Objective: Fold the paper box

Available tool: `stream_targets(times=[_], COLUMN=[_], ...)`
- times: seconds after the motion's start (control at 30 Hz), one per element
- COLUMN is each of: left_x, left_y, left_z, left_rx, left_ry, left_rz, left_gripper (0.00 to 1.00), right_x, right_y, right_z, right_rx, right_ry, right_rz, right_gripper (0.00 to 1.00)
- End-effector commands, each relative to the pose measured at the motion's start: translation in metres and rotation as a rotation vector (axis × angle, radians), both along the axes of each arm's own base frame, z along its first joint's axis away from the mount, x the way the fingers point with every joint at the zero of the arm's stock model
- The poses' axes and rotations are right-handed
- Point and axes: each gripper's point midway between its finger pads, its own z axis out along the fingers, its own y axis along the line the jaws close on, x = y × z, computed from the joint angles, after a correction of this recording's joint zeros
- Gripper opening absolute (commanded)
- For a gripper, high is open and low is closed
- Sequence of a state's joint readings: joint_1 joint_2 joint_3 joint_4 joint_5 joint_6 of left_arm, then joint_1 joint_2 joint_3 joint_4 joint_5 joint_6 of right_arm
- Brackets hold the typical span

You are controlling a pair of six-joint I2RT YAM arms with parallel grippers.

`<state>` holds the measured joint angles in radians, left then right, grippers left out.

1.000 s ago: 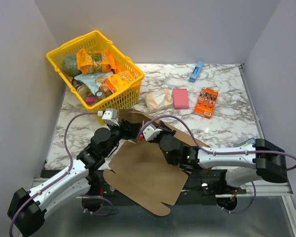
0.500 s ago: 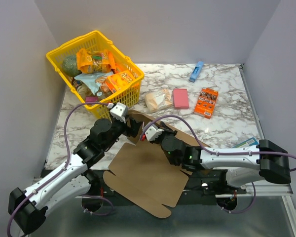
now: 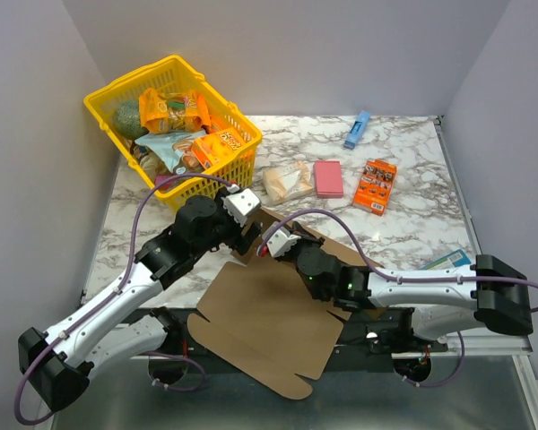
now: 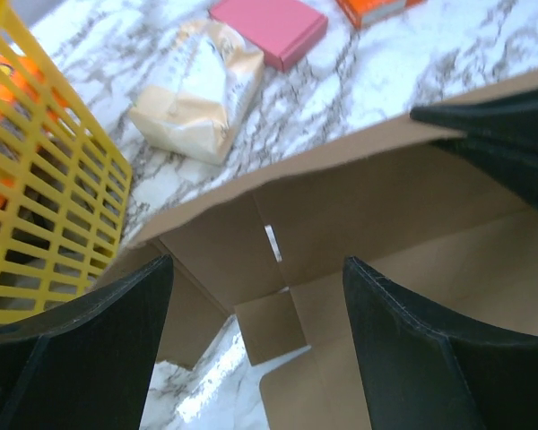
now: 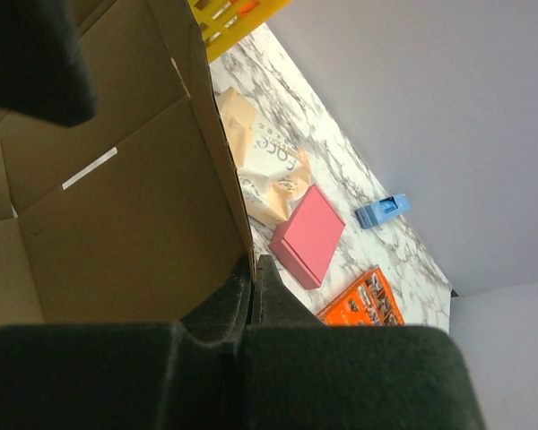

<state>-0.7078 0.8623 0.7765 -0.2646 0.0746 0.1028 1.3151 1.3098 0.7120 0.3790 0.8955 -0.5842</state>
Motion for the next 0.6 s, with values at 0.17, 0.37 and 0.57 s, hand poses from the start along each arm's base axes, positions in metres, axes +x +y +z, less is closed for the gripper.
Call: stream_targets(times=[0.17, 0.37, 0.57], left_x=[-0.002, 0.0, 0.008], left_y=[0.0, -0.003, 0.006], left_z=[-0.018, -0.025, 0.001], left_rx=[0.112, 0.15, 0.118], left_ry=[-0.025, -0.016, -0.106], left_rz=[-0.084, -0.112, -0.039], left_gripper=[0.87, 0.87, 0.88], right_x=[-0.004, -0.005, -0.005], right_y=[-0.002, -0.002, -0.004], right_z=[-0.008, -0.005, -0.004], right_rx=[0.056, 0.062, 0.061], right_ry=[0.038, 0.041, 0.04], right_rz=[0.005, 0.008, 0.009], right_gripper=[0.01, 0.01, 0.01])
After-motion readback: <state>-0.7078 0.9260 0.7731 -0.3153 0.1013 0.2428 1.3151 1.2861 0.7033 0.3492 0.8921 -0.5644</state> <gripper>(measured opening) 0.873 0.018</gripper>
